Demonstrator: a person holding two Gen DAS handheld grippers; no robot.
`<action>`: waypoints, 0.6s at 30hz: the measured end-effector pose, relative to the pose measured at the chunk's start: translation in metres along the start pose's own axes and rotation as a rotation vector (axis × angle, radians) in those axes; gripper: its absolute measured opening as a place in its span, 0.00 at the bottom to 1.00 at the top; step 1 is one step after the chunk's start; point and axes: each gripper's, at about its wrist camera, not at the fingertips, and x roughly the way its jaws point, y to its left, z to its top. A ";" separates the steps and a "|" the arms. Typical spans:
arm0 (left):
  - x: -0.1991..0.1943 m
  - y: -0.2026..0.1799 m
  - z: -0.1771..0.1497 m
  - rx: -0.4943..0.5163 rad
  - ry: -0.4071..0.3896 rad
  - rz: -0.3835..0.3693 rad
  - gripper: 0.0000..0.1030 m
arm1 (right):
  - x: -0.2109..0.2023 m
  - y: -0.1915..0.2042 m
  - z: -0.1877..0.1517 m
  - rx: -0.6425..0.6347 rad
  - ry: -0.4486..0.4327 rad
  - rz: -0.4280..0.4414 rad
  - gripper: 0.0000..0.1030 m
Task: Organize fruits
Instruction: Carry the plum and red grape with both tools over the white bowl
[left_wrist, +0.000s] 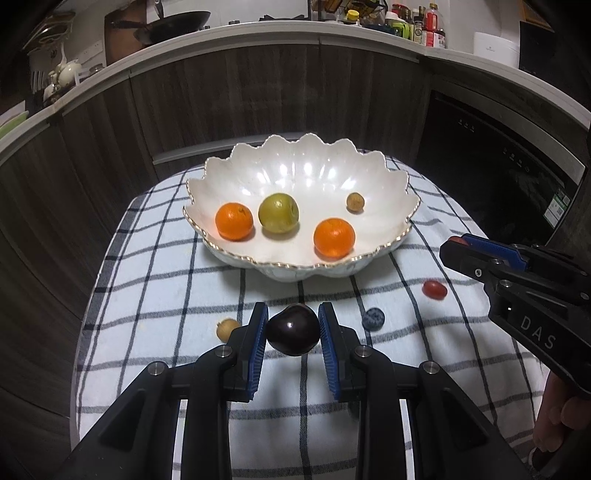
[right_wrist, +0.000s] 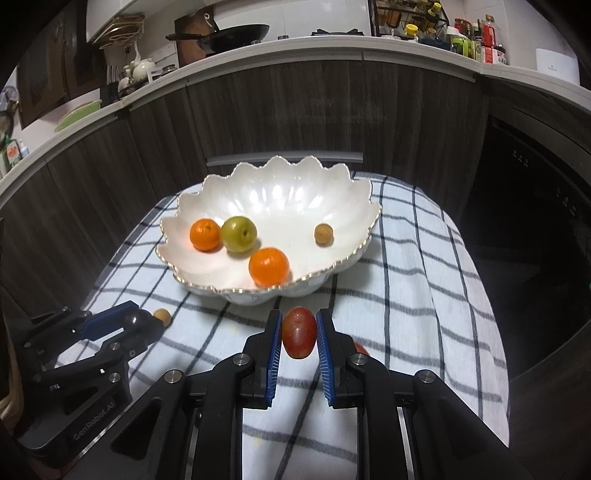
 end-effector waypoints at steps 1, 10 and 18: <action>-0.001 0.000 0.003 0.001 -0.004 0.002 0.27 | 0.000 0.000 0.002 -0.001 -0.003 0.000 0.20; 0.000 0.002 0.028 -0.003 -0.019 0.005 0.27 | 0.000 -0.004 0.027 -0.008 -0.027 0.003 0.20; 0.003 0.010 0.052 -0.017 -0.028 0.014 0.27 | 0.002 -0.007 0.054 -0.010 -0.058 0.006 0.20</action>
